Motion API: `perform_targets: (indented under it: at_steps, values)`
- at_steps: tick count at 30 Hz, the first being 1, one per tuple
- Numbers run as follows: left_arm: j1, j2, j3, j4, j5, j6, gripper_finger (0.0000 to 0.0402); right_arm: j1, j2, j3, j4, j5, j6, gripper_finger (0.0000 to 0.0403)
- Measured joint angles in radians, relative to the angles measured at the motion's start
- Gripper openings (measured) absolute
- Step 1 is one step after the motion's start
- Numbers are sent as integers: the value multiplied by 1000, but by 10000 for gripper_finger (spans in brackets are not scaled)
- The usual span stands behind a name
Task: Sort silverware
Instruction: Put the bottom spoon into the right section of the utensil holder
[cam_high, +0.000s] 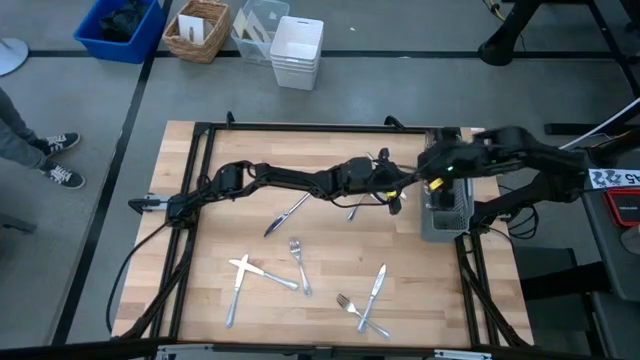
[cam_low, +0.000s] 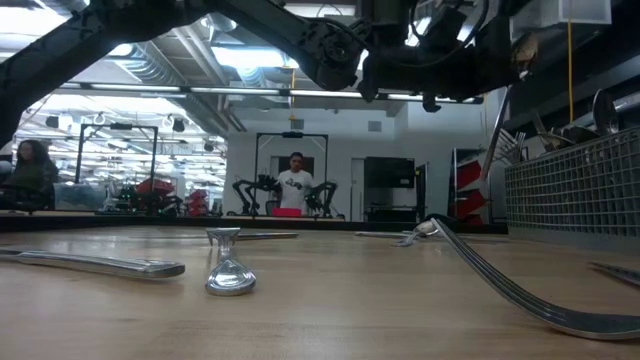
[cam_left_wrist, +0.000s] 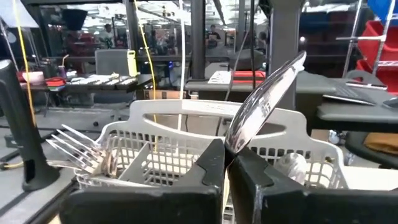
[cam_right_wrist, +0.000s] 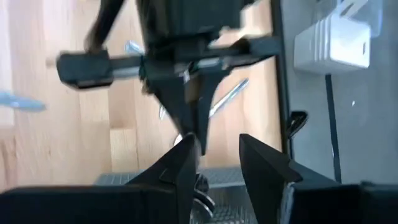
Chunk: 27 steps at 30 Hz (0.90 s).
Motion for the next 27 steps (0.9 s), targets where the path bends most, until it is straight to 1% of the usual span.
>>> perform_targets:
  at_steps: [3, 6, 12, 19, 21, 24, 27]
  values:
    - [0, 0, 0, 30, 2, -31, 0, 0, 0, 76, 0, 0, -1, 126]
    - [-3, 0, 0, 104, 21, -62, 0, 0, 0, 146, 0, 0, -1, 126]
    - [-13, 0, 0, 288, 115, -111, 0, 0, -5, 242, -1, 0, -2, 127]
    - [-33, 0, 0, 422, 192, -114, 0, 0, -35, 256, -2, 0, -2, 127]
    - [-41, 0, 0, 453, 210, -86, 0, 0, -41, 256, -2, 0, -2, 127]
    - [-55, 1, 0, 455, 220, -27, 0, 0, -43, 256, -1, 1, -5, 127]
    - [-65, 20, 0, 486, 221, 13, 0, 0, -42, 256, 0, 25, -13, 127]
